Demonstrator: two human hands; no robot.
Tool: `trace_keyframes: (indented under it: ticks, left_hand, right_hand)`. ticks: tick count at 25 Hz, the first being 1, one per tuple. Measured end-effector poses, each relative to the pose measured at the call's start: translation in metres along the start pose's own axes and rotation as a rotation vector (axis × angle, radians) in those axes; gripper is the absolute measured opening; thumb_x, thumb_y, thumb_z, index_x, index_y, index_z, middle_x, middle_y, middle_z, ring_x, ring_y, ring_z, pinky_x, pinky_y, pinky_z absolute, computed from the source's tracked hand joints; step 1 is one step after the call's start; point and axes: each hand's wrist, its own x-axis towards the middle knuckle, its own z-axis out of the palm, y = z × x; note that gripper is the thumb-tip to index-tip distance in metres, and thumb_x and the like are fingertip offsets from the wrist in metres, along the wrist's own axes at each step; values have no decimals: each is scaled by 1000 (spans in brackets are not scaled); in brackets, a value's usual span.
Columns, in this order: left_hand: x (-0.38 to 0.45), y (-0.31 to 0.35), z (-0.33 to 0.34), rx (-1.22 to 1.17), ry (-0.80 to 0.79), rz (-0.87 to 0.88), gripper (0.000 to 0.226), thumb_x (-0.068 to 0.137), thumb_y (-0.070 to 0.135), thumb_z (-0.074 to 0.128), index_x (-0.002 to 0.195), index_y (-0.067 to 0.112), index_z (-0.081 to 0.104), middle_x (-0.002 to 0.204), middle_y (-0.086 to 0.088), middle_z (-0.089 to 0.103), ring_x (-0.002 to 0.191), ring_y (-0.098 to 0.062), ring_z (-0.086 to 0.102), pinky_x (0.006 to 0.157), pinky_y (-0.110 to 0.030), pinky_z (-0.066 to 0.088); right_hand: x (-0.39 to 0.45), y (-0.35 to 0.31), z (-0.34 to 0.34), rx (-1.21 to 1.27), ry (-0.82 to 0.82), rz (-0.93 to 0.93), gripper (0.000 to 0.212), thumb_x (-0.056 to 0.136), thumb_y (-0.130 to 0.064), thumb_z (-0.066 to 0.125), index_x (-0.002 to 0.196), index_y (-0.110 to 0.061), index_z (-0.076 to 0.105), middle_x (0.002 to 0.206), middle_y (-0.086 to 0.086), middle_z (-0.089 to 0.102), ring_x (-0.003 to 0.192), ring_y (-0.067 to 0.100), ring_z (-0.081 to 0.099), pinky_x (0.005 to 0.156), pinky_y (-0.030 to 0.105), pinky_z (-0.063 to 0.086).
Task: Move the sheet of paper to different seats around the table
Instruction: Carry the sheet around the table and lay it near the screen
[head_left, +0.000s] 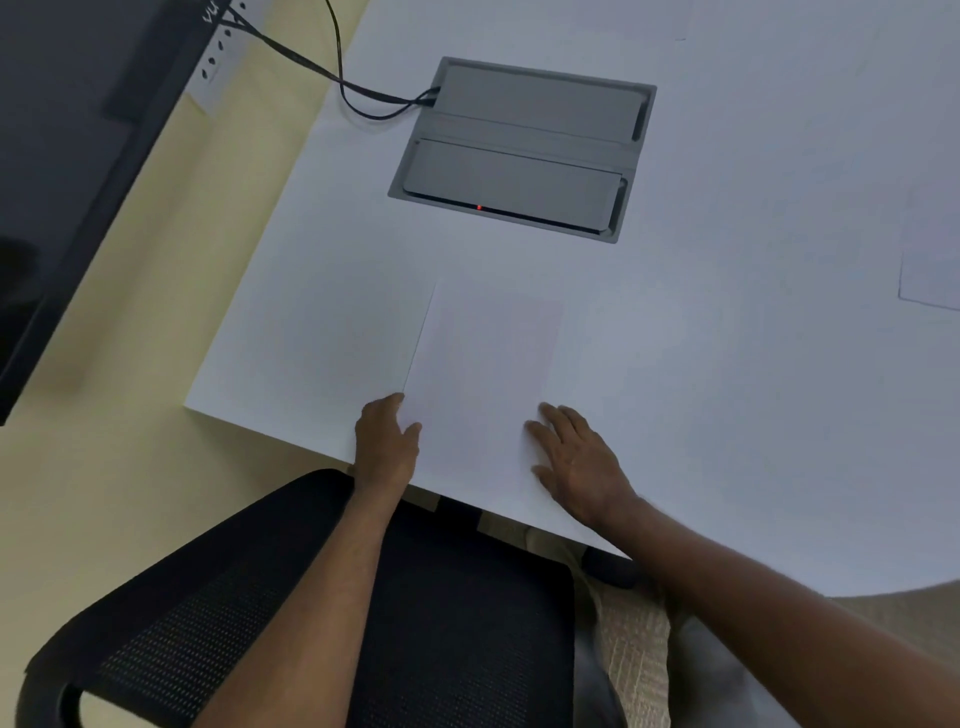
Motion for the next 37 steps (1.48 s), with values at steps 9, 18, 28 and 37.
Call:
trace_keyframes:
  ticks: [9, 18, 28, 37]
  left_hand:
    - [1, 1, 13, 293, -74, 142, 62, 103, 14, 60, 158, 13, 33, 170, -10, 20, 155, -27, 19, 121, -41, 33]
    - [6, 3, 13, 370, -77, 150, 63, 104, 16, 58, 160, 15, 30, 171, -8, 20, 155, -27, 20, 121, -40, 33]
    - [7, 3, 14, 384, -78, 148, 63, 104, 16, 58, 160, 15, 30, 171, -8, 20, 155, -28, 21, 121, -42, 34]
    - [8, -1, 16, 392, -93, 157, 63, 104, 17, 56, 161, 16, 28, 171, -7, 19, 155, -27, 21, 121, -42, 34]
  right_hand:
    - [12, 2, -2, 14, -6, 25, 63, 103, -35, 56, 158, -13, 36, 170, 10, 25, 157, 32, 23, 126, 42, 31]
    - [12, 0, -6, -4, -32, 26, 63, 105, -37, 52, 161, -16, 32, 171, 9, 22, 157, 31, 21, 126, 41, 29]
    - [10, 1, -6, -28, -27, 7, 62, 107, -36, 50, 162, -15, 30, 172, 11, 22, 157, 33, 23, 127, 43, 28]
    - [10, 3, -4, -48, -28, -3, 63, 108, -38, 45, 164, -17, 24, 173, 8, 17, 159, 30, 18, 128, 40, 24]
